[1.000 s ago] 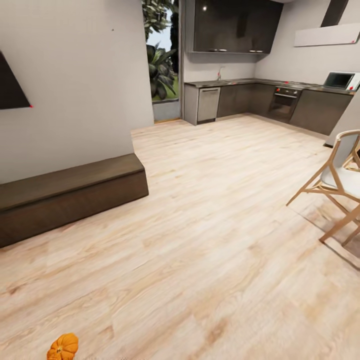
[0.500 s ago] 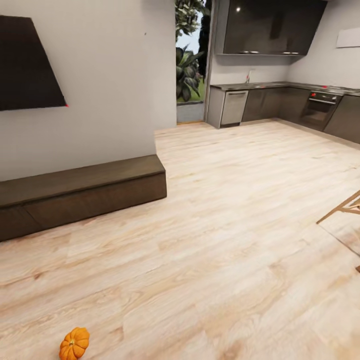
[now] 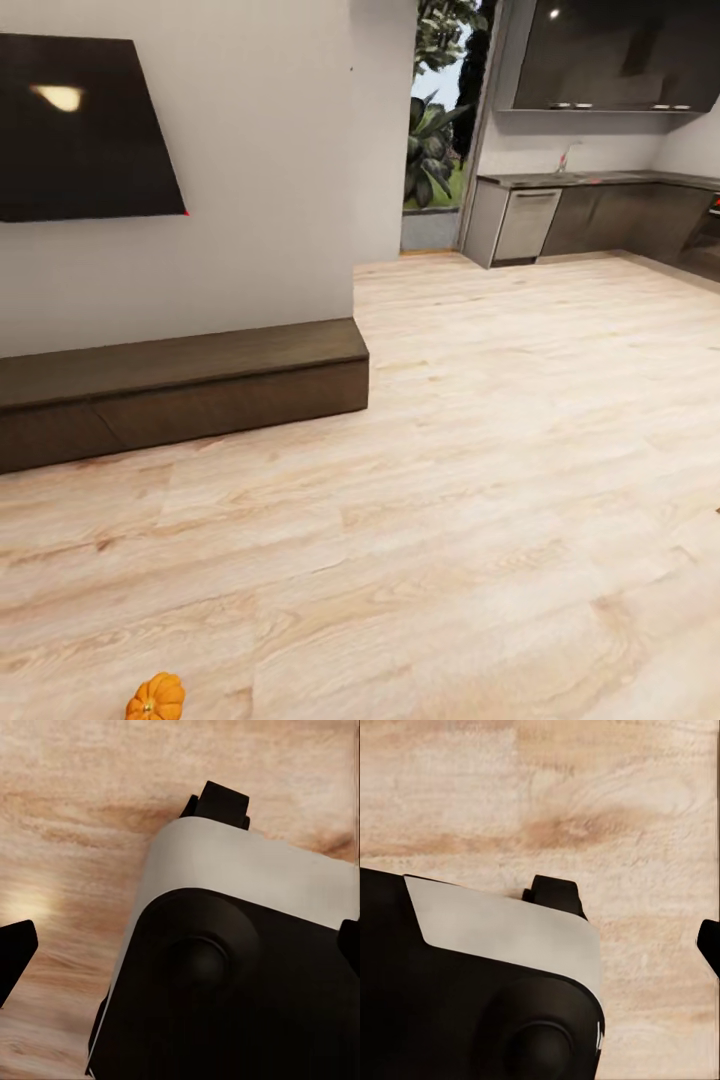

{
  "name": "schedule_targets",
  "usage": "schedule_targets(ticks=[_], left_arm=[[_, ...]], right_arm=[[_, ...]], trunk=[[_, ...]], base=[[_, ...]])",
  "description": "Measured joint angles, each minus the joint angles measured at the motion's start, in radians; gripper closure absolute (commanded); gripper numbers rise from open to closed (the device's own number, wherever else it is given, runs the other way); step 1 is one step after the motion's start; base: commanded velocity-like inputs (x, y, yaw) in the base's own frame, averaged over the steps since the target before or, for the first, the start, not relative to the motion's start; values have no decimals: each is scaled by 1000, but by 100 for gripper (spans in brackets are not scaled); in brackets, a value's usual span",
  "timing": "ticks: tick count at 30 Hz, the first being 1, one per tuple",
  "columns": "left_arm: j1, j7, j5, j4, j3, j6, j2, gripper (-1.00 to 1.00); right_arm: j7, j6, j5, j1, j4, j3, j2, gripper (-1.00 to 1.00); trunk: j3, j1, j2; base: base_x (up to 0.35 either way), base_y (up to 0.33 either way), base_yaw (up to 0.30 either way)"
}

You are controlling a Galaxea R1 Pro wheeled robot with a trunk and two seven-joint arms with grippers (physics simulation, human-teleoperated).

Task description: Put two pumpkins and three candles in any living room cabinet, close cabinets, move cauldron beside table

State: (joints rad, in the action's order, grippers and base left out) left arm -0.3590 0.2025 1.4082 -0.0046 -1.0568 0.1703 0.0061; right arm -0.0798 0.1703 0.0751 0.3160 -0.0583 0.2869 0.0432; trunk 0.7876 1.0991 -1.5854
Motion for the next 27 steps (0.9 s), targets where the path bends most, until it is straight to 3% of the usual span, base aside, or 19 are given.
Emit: schedule_targets(ticks=[27], left_arm=[[0, 0, 0, 0, 0, 0, 0, -100]], right_arm=[[0, 0, 0, 0, 0, 0, 0, -100]], trunk=[[-1, 0, 0]], base=[[286, -95, 282]])
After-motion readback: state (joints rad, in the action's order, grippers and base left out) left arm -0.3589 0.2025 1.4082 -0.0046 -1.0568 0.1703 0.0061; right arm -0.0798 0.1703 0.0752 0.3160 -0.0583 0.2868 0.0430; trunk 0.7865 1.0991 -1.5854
